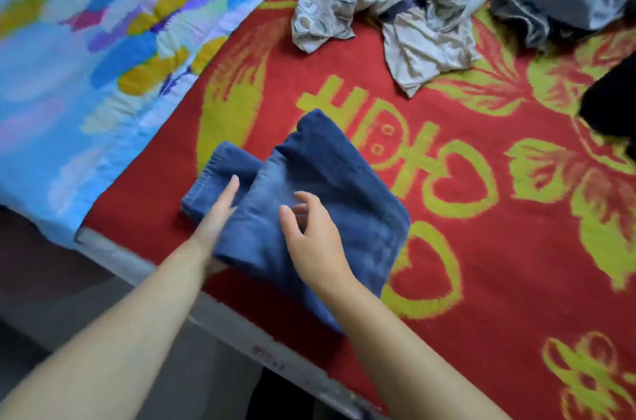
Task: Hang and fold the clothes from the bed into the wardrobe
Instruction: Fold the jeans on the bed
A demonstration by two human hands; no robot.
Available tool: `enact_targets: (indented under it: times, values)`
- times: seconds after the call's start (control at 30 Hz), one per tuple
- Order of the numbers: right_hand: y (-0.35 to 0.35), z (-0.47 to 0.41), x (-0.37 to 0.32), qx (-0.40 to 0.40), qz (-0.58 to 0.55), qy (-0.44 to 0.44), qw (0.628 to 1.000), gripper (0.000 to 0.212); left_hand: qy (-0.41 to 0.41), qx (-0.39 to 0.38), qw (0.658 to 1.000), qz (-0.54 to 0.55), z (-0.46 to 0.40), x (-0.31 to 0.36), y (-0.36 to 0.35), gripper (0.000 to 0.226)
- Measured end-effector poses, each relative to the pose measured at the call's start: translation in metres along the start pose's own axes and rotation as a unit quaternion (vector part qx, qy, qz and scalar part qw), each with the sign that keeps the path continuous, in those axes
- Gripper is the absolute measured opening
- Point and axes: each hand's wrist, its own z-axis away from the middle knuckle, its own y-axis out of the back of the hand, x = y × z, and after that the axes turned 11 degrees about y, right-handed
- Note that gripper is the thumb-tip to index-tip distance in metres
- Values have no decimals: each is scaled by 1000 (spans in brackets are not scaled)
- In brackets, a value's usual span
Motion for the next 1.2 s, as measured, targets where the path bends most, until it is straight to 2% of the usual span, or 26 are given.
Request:
enact_targets:
  times: [0.03, 0.07, 0.1, 0.13, 0.17, 0.2, 0.27, 0.33, 0.37, 0.4, 0.43, 0.5, 0.53, 0.57, 0.63, 0.67, 0.73, 0.77, 0.83, 0.87, 0.97, 1.07, 1.13, 1.2]
  values:
    - [-8, -3, 12, 1, 45, 12, 999, 44, -6, -15, 1000, -22, -4, 12, 17, 50]
    - [-14, -5, 25, 15, 101, 24, 994, 47, -8, 36, 998, -52, -5, 25, 33, 42]
    - [-16, -7, 39, 22, 169, 35, 985, 50, 5, 88, 988, -130, -10, 35, 51, 35]
    - [-12, -7, 55, 10, 247, 35, 968, 53, 17, 150, 957, -247, -12, 42, 62, 29]
    - [-7, -6, 72, -24, 325, 30, 945, 57, -7, 228, 899, -374, -22, 43, 72, 25]
    - [-1, -2, 88, -73, 394, 25, 916, 59, -68, 308, 825, -469, -30, 41, 76, 25]
    - [9, 4, 112, -163, 479, 25, 862, 63, -249, 411, 676, -558, -44, 30, 63, 44]
    - [14, 6, 124, -207, 498, 16, 842, 63, -378, 399, 562, -618, -51, 5, 36, 63]
    - [14, 5, 127, -214, 497, 13, 841, 63, -390, 365, 522, -665, -55, -16, 24, 68]
    - [13, 3, 129, -215, 495, 15, 842, 64, -377, 336, 492, -709, -60, -37, 17, 70]
    - [12, 2, 129, -213, 486, 24, 847, 64, -334, 318, 479, -747, -66, -52, 17, 71]
    - [14, 2, 128, -174, 450, 62, 874, 67, -240, 323, 477, -781, -80, -65, 30, 74]
    - [16, 3, 126, -109, 414, 78, 900, 67, -216, 329, 476, -786, -87, -64, 35, 74]
    - [20, 5, 126, -13, 371, 67, 926, 66, -203, 326, 473, -793, -92, -62, 37, 73]
    - [29, 12, 128, 163, 236, -71, 955, 70, -199, 305, 495, -789, -92, -59, 33, 73]
    - [31, 15, 126, 194, 117, -157, 961, 71, -202, 294, 523, -774, -88, -57, 30, 71]
    - [31, 18, 122, 157, -116, -273, 942, 53, -201, 269, 616, -713, -80, -54, 23, 64]
    - [33, 17, 117, 140, -174, -294, 929, 42, -195, 249, 673, -669, -75, -51, 19, 60]
    - [40, 14, 100, 139, -234, -304, 913, 33, -170, 201, 775, -574, -64, -45, 11, 52]
    - [43, 12, 87, 145, -260, -300, 906, 33, -157, 176, 813, -532, -58, -40, 8, 48]
    - [40, -8, 26, 160, -297, -240, 911, 27, -170, 117, 875, -437, -38, -13, 8, 41]
    - [14, -37, -47, 140, -307, -164, 927, 21, -131, 0, 965, -225, -10, 25, 27, 49]
    - [-15, -59, -91, 102, -342, -137, 924, 27, -89, 12, 992, -86, 10, 44, 55, 50]
    - [-49, -77, -120, 57, -362, -114, 923, 35, -95, 50, 994, 26, 21, 55, 89, 45]
